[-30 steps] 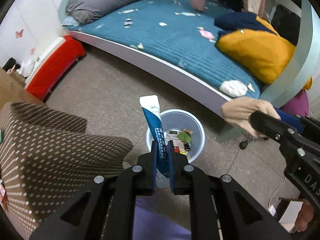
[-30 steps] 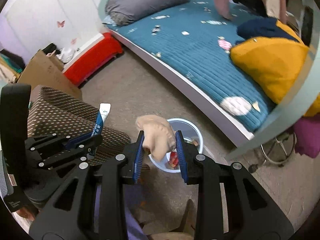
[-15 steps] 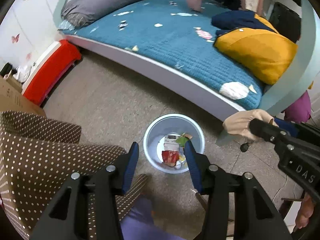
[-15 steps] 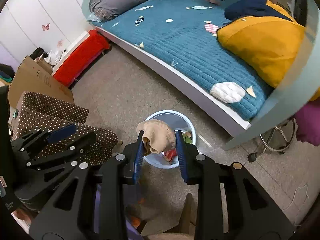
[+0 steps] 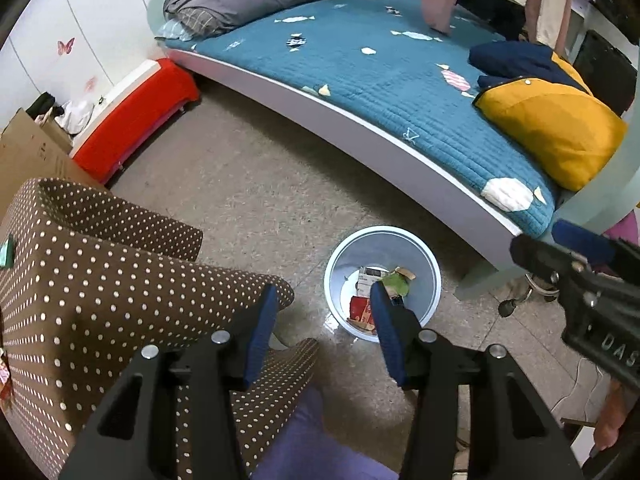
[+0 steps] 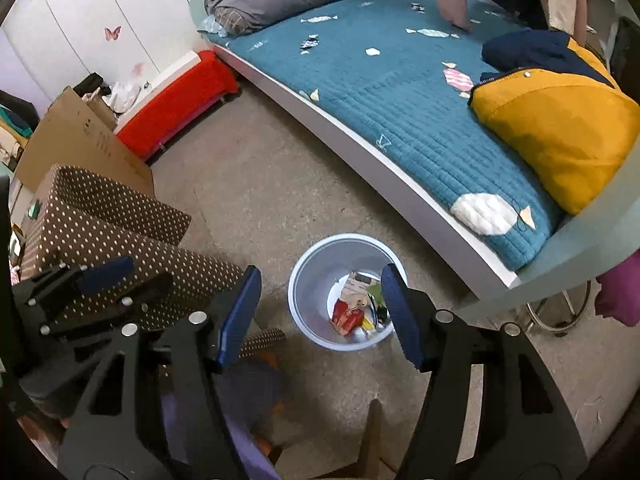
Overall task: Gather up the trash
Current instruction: 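Open the left tool to drop the tube while the right tool drops the beige cloth, then move both open tools from the bin back to the polka-dot table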
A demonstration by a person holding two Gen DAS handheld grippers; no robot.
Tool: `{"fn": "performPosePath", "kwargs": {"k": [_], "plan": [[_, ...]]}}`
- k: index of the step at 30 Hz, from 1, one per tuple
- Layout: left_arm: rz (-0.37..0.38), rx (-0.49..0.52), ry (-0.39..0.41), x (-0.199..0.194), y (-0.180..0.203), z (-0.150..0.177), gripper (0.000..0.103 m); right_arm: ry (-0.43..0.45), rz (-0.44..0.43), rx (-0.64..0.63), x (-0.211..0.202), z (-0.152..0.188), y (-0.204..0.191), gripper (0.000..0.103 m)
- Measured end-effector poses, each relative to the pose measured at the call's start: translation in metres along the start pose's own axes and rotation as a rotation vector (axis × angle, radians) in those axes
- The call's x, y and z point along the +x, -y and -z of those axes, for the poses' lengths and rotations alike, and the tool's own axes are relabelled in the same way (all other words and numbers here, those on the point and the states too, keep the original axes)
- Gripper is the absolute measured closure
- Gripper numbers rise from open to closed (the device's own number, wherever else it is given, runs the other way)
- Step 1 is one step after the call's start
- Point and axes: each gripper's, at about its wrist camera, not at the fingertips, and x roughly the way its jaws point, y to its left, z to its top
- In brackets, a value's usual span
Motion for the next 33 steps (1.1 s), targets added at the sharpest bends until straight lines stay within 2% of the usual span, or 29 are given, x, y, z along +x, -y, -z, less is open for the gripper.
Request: {"fn": "performPosePath", "kwargs": {"k": [7,21,31,33], "plan": [[0.014,0.004,0.018,-0.013,0.0,0.008,0.055,0.003,0.004,0.009,-0.012,0.012,-0.002,0.041],[0.011,-0.015,0.1,-0.06,-0.007,0.028,0.055,0.087,0.001,-0.026,-0.058,0.025,-0.023,0.041],[0.004,-0.037,0.195,-0.105,-0.029,0.047,0.055,0.144,-0.066,-0.084,-0.085,0.032,-0.058,0.041],[-0.003,-0.049,0.21,-0.112,-0.035,0.051,0.051,0.15,-0.081,-0.099,-0.089,0.033,-0.066,0.041]]}}
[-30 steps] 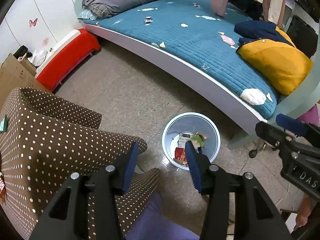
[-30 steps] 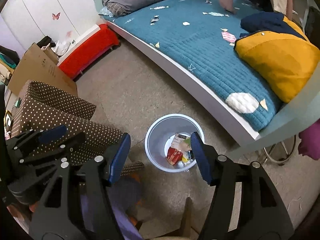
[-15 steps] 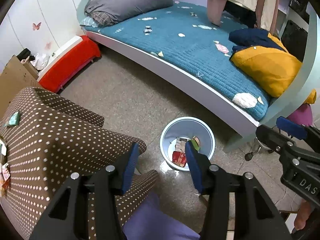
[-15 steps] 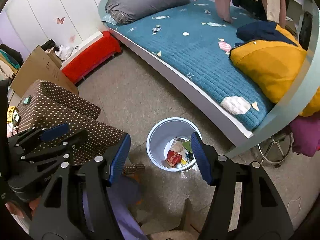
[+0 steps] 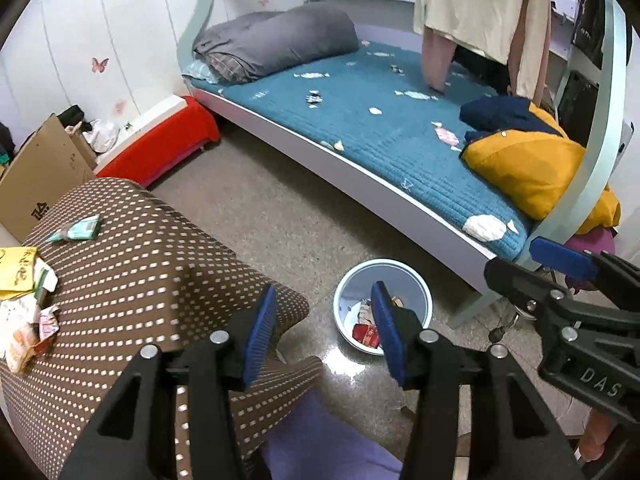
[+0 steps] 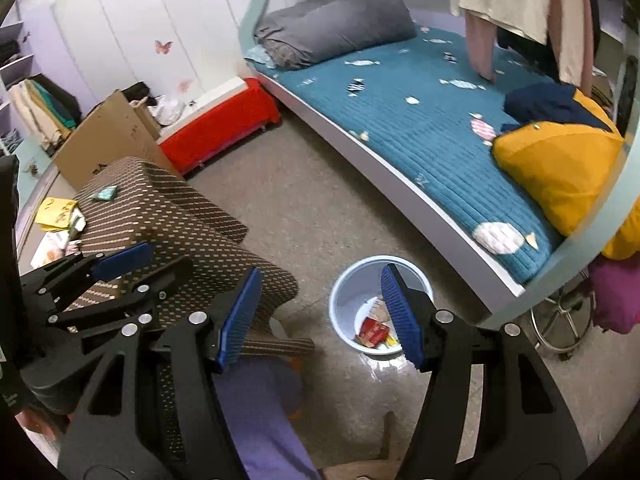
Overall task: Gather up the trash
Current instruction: 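Move both open tools from the bin back to the polka-dot table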
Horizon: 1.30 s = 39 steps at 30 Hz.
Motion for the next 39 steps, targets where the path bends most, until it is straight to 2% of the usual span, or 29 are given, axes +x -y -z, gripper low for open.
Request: {"fn": "performPosePath", "kwargs": {"k": [6,10,18,25,31,36,39], "plan": [[-0.018,-0.034,0.039,-0.021,-0.023,0.008,0.05,0.01,-0.033,-0.042,-0.005,0.0,-0.029,0.039],[-0.036,-0.061,0.06,-0.032,-0.042,0.014,0.044,0.017,-0.049,-0.081,-0.005,-0.001,-0.052,0.037],[-0.083,-0.15,0.072,-0.047,-0.093,0.03,0.04,0.014,-0.086,-0.162,0.0,-0.001,-0.101,0.029],[-0.114,-0.24,0.063,-0.053,-0.141,0.047,0.031,-0.01,-0.121,-0.225,0.011,-0.001,-0.142,0.023],[-0.154,-0.29,0.049,-0.054,-0.178,0.06,0.025,-0.041,-0.159,-0.285,0.024,-0.001,-0.177,0.022],[-0.194,-0.313,0.024,-0.048,-0.209,0.068,0.024,-0.063,-0.177,-0.328,0.037,-0.001,-0.2,0.022],[-0.185,-0.312,0.005,-0.041,-0.226,0.07,0.024,-0.075,-0.186,-0.352,0.045,-0.003,-0.211,0.022]]}}
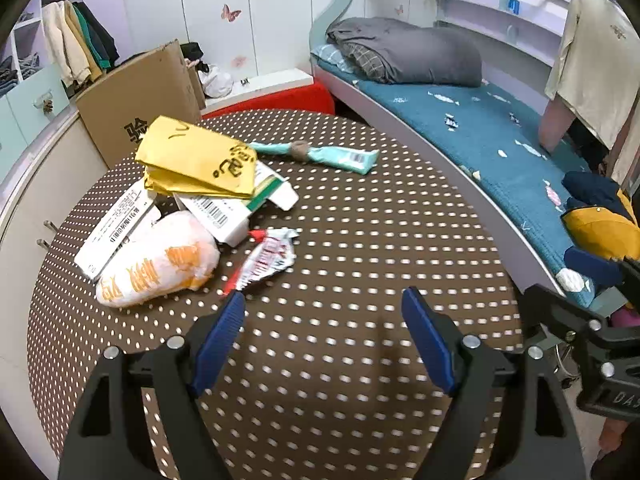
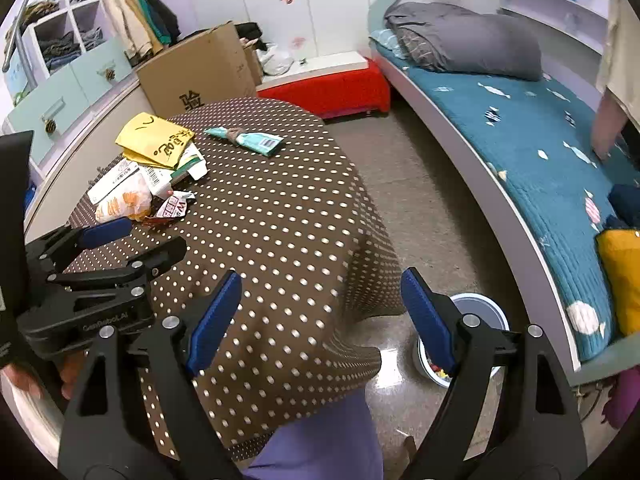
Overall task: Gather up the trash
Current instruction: 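Move both open tools from the bin back to the polka-dot table, then grasp the red packet with the left tool while the right tool grasps the teal tube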
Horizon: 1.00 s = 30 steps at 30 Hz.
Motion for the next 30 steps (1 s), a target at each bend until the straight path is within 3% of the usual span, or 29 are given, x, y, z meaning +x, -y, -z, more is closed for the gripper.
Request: {"fn": "performPosePath", "kwargs": {"k": [6,8,11,13,14,19,30], "plan": [[0.019,0.01,-0.041,0.025,-0.026,-0.013,0.025,-0.022,-0.014,-0.031,0.02,-0.013,-0.008,0.022],[0.023,0.017,-0.053,0.033,-0.029,-0.017,0.036,-0.028,-0.02,-0.039,0.026,-0.018,-0.01,0.022],[0.018,0.027,-0.078,0.048,-0.034,-0.021,0.04,-0.033,-0.022,-0.054,0.034,-0.024,-0.012,0.022],[0.046,0.02,-0.053,0.049,-0.037,-0.024,0.058,-0.038,-0.023,-0.059,0.039,-0.028,-0.012,0.022],[0.045,0.022,-0.043,0.049,-0.038,-0.026,0.078,-0.043,-0.022,-0.064,0.043,-0.031,-0.013,0.022],[0.033,0.004,-0.024,0.042,-0.042,-0.024,0.085,-0.051,-0.02,-0.089,0.056,-0.046,-0.015,0.022],[0.016,-0.12,0.085,-0.006,-0.069,-0.032,0.085,-0.051,-0.099,-0.255,0.085,-0.1,-0.05,0.022]]}}
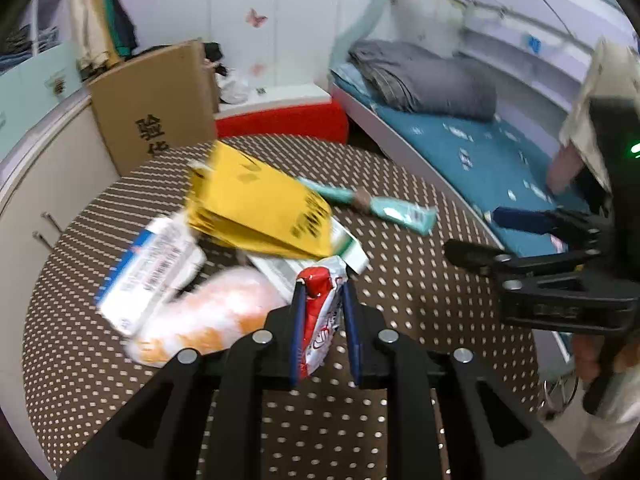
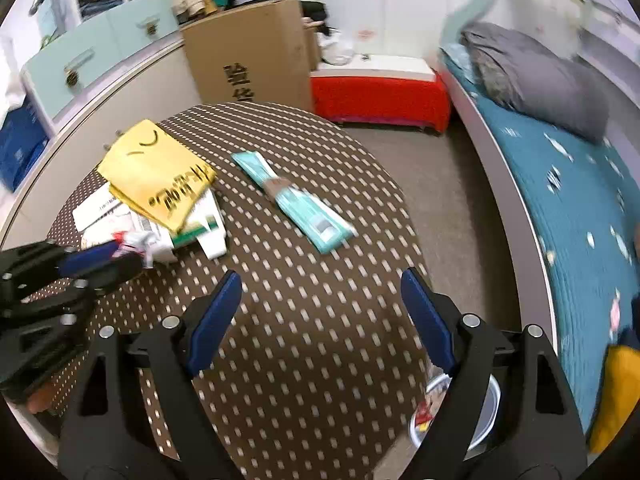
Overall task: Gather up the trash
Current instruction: 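Grasp the red packet with the left tool while the right tool grasps the teal tube, then carry the red packet and teal tube over the light blue bin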
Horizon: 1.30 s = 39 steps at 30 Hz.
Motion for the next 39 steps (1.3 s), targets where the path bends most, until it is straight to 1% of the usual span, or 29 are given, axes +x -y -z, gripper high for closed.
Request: {"fn": "performPosePath", "kwargs": {"k": [2,4,6,11,12,13,15,18,21,29,36,39], "plan": [[-0.018,-0.019,0.026,-0.009,-0.008,-0.005,0.085,-0.005,-0.016,-0.04,0.01,-0.014,-0.008,0.022],[-0.059,-0.044,0.042,-0.016,-0.02,-0.009,0.085,-0.016,-0.034,-0.072,0.022,-0.025,-0.015,0.023],[-0.093,-0.071,0.054,-0.02,-0.032,-0.013,0.085,-0.038,-0.026,-0.086,0.034,-0.033,-0.018,0.023],[-0.119,-0.118,0.067,-0.022,-0.055,-0.017,0.085,-0.079,-0.029,-0.126,0.067,-0.052,-0.027,0.035],[-0.12,-0.132,0.062,-0.021,-0.06,-0.017,0.085,-0.091,-0.027,-0.132,0.074,-0.053,-0.028,0.047],[-0.127,-0.142,0.058,-0.019,-0.063,-0.017,0.085,-0.106,-0.03,-0.137,0.079,-0.053,-0.028,0.07],[-0.144,-0.153,0.053,-0.017,-0.068,-0.017,0.085,-0.126,-0.036,-0.14,0.085,-0.051,-0.028,0.079],[-0.132,-0.165,0.042,-0.01,-0.072,-0.02,0.085,-0.118,-0.046,-0.124,0.076,-0.045,-0.024,0.083],[-0.139,-0.16,0.043,-0.01,-0.067,-0.019,0.085,-0.101,-0.067,-0.081,0.061,-0.041,-0.018,0.084],[-0.137,-0.136,0.05,-0.018,-0.051,-0.01,0.085,-0.046,-0.06,-0.048,0.014,-0.019,-0.006,0.084],[-0.11,-0.106,0.055,-0.034,-0.02,0.003,0.085,-0.01,-0.036,-0.047,-0.025,0.004,-0.004,0.084],[-0.113,-0.077,0.062,-0.038,-0.003,0.008,0.085,0.005,-0.025,-0.033,-0.039,0.014,0.001,0.084]]}}
